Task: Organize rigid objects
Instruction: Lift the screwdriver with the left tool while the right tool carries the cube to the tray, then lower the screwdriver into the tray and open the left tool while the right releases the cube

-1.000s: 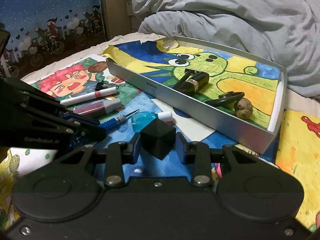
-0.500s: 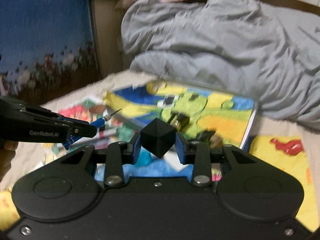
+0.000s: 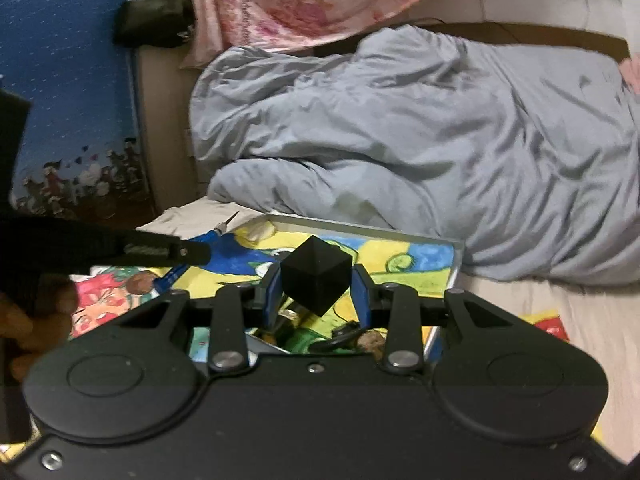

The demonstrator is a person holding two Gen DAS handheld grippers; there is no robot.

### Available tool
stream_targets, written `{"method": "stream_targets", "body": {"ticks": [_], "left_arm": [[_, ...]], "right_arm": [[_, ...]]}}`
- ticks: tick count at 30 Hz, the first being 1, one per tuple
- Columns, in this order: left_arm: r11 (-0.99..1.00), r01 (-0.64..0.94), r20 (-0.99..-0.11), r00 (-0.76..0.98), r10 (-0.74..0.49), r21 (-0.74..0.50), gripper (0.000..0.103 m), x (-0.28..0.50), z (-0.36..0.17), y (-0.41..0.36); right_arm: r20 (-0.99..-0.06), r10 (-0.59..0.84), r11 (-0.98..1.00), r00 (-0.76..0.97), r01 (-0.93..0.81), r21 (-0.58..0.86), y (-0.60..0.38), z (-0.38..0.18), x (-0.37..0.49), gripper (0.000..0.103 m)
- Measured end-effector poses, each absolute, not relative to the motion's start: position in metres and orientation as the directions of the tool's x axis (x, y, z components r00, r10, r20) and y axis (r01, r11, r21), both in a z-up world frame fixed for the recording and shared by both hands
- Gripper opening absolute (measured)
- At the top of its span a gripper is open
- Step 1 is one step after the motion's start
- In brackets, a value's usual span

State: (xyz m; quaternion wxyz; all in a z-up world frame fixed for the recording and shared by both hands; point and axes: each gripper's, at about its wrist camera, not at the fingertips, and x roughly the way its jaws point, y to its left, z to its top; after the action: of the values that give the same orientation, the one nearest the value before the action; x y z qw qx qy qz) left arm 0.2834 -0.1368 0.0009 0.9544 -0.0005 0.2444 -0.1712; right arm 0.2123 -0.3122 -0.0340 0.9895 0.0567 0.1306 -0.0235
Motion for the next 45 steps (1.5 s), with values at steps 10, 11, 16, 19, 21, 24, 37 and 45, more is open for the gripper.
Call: {"method": "stream_targets", "body": {"ticks": [10, 11, 16, 19, 21, 24, 37, 45], "left_arm": [[0.947, 0.298, -0.470, 0.823, -0.319, -0.121, 0.011, 0.340, -0.041, -0.170], [0.948, 0.295, -0.472, 0.823, -0.316, -0.120, 0.011, 0.343, -0.045, -0.171], [0.952, 0.282, -0.495, 0.815, -0.302, -0.117, 0.011, 0.356, -0.063, -0.172], [0.951, 0.290, -0.504, 0.808, -0.305, -0.111, 0.011, 0.358, -0.070, -0.173], [0.950, 0.294, -0.512, 0.803, -0.304, -0.103, 0.011, 0.358, -0.075, -0.173], [0.949, 0.301, -0.518, 0.799, -0.307, -0.097, 0.011, 0.358, -0.080, -0.174], [0.939, 0.325, -0.547, 0.768, -0.332, -0.113, 0.012, 0.358, -0.087, -0.173], [0.939, 0.317, -0.573, 0.748, -0.335, -0.135, 0.013, 0.359, -0.083, -0.172]], "right_arm": [[-0.338, -0.072, 0.987, 0.938, 0.116, 0.110, -0.323, -0.078, 0.244, 0.028], [-0.345, -0.071, 0.987, 0.936, 0.117, 0.113, -0.324, -0.081, 0.247, 0.028], [-0.374, -0.068, 0.989, 0.925, 0.113, 0.099, -0.319, -0.096, 0.256, 0.028], [-0.381, -0.075, 0.988, 0.922, 0.120, 0.097, -0.318, -0.100, 0.260, 0.028], [-0.384, -0.077, 0.988, 0.920, 0.123, 0.098, -0.318, -0.102, 0.262, 0.028], [-0.393, -0.079, 0.988, 0.916, 0.123, 0.088, -0.318, -0.103, 0.265, 0.028], [-0.405, -0.079, 0.988, 0.911, 0.125, 0.088, -0.315, -0.101, 0.271, 0.029], [-0.406, -0.082, 0.988, 0.910, 0.126, 0.083, -0.316, -0.101, 0.271, 0.029]]}}
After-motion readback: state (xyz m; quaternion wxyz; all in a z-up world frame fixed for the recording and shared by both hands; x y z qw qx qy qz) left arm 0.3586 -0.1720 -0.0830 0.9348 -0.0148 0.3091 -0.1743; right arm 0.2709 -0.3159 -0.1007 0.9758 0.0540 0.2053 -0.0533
